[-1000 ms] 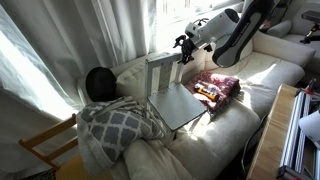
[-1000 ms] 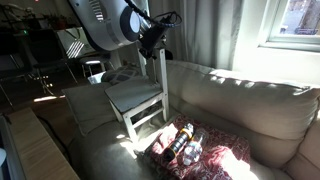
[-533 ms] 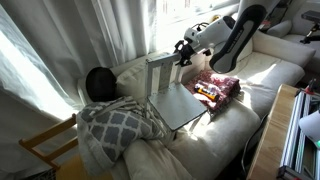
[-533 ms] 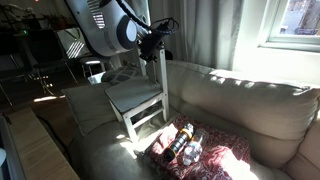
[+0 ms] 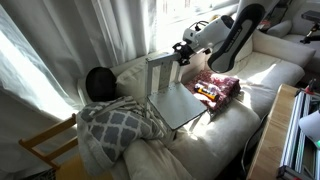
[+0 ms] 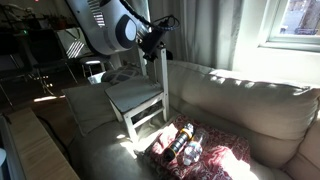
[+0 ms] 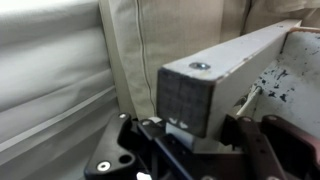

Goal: Twist the chair 45 degrees

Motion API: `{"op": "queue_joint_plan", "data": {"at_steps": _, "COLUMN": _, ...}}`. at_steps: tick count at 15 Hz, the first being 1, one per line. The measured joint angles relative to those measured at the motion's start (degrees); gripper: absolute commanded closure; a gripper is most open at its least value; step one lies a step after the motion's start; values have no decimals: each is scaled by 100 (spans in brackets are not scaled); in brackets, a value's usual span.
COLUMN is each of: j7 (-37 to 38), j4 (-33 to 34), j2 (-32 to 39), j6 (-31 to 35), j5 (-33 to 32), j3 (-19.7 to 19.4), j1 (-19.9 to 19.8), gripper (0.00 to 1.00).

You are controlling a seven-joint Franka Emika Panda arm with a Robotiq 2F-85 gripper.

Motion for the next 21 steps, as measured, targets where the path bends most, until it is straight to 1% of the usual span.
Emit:
{"op": "queue_joint_plan", "data": {"at_steps": 2, "j7": -101, "j4": 26, "j2": -115, "j6": -387, "j5": 120, "j3": -41, "j1": 69, "gripper": 98}}
{"op": "queue_joint_plan", "data": {"at_steps": 5, "j7": -106, "j4": 132, "j2": -298, "j6": -1086, "j5": 423, "j3": -307, "j1": 415, "gripper": 98}}
{"op": "queue_joint_plan", "data": {"at_steps": 9, "j7": -40, "j4": 319, "j2": -376, "j6": -1955, "j5": 865, "j3": -1042, "j1": 1251, "gripper": 98}}
{"op": "queue_joint_plan", "data": {"at_steps": 12, "j7": 204, "j4": 447, "j2": -377, "j6": -2464, "j5": 951, "j3": -1552, "j1": 1837, "gripper": 98}}
{"op": "queue_joint_plan", "data": {"at_steps": 14, "j7": 357, "j4": 502, "j2": -377, "j6": -2689, "j5": 951, "j3": -1789, "j1": 2114, "gripper": 98}}
{"op": "queue_joint_plan", "data": {"at_steps": 16, "j7": 486, "j4": 530, "j2": -377, "j6": -2835, "j5": 951, "j3": -1950, "j1": 2301, "gripper": 98}}
{"op": "queue_joint_plan", "data": {"at_steps": 20, "j7": 743, "j4": 542, "j2": -377, "j6": -3009, "j5": 951, "j3": -2150, "j1": 2521, "gripper": 98}}
{"op": "queue_joint_plan", "data": {"at_steps": 21, "j7": 922, "j4": 545, "j2": -384, "j6": -3026, "j5": 809, "j3": -2156, "j1": 2517, "gripper": 98}}
